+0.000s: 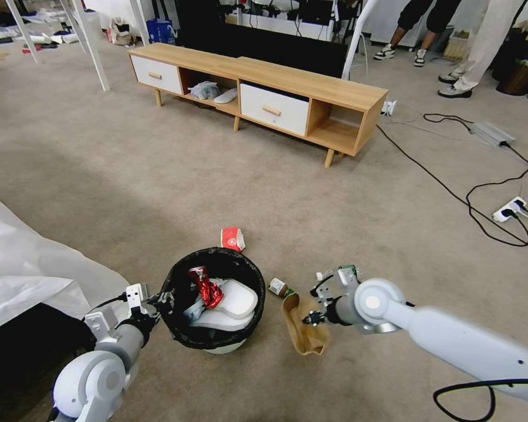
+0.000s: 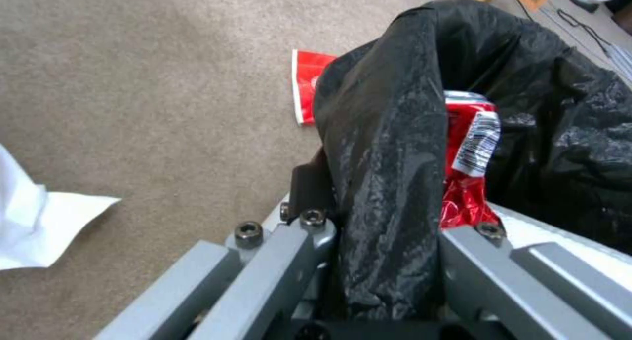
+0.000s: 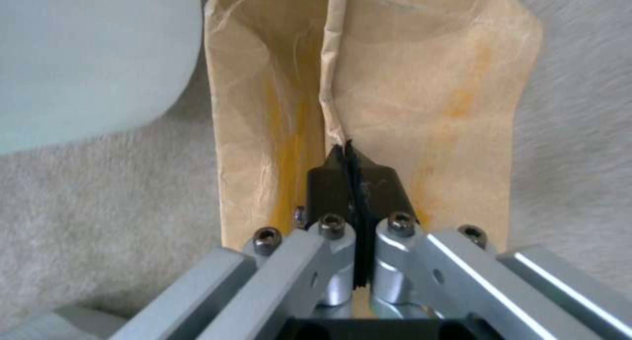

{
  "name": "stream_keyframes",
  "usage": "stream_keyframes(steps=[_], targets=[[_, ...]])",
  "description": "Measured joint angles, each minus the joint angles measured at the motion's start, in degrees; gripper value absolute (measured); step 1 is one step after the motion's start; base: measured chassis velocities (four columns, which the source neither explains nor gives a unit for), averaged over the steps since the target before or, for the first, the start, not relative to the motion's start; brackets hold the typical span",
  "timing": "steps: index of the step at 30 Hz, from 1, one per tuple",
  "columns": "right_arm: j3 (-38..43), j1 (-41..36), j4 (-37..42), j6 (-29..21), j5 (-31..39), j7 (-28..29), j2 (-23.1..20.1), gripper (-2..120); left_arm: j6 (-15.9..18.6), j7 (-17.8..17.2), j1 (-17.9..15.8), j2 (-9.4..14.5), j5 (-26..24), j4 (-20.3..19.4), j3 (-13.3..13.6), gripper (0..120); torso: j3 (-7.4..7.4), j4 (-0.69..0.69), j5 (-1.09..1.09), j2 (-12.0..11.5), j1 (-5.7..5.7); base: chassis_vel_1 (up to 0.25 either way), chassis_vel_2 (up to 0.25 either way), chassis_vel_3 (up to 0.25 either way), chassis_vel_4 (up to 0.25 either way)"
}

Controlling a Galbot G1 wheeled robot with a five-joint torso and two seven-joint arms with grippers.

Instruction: Pick up the trash bin and place the garbage on the floor into it.

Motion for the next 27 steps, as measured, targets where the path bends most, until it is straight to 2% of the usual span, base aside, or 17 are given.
stream_keyframes(steps=[9,12,18,27], targets=[[4.97,-1.6,3.9,0.0,0.09,0.03,-3.78,0,0.5,-0.82,-1.69,1.32,-1.22,0.53,0.91,0,0.0,0.01,0.01,0.0,0.0,0.0,0.0,0.0,0.0],[8.4,-2.67,6.26,0.0,0.42,-0.06,-7.08,0,0.6,-0.99,-2.89,2.07,-1.65,1.26,1.56,0,0.0,0.0,0.01,0.0,0.0,0.0,0.0,0.0,0.0],[12.61,-4.31,9.47,0.01,0.41,-0.46,-10.69,0,0.99,-1.33,-4.24,2.28,-2.63,1.79,3.18,0,0.0,0.0,0.01,0.0,0.0,0.0,0.0,0.0,0.0],[17.5,-4.36,14.92,0.0,-0.19,-2.63,-12.65,0,1.96,-2.42,-4.39,3.48,-4.82,0.63,4.21,0,0.0,0.0,0.01,0.0,0.0,0.0,0.0,0.0,0.0]])
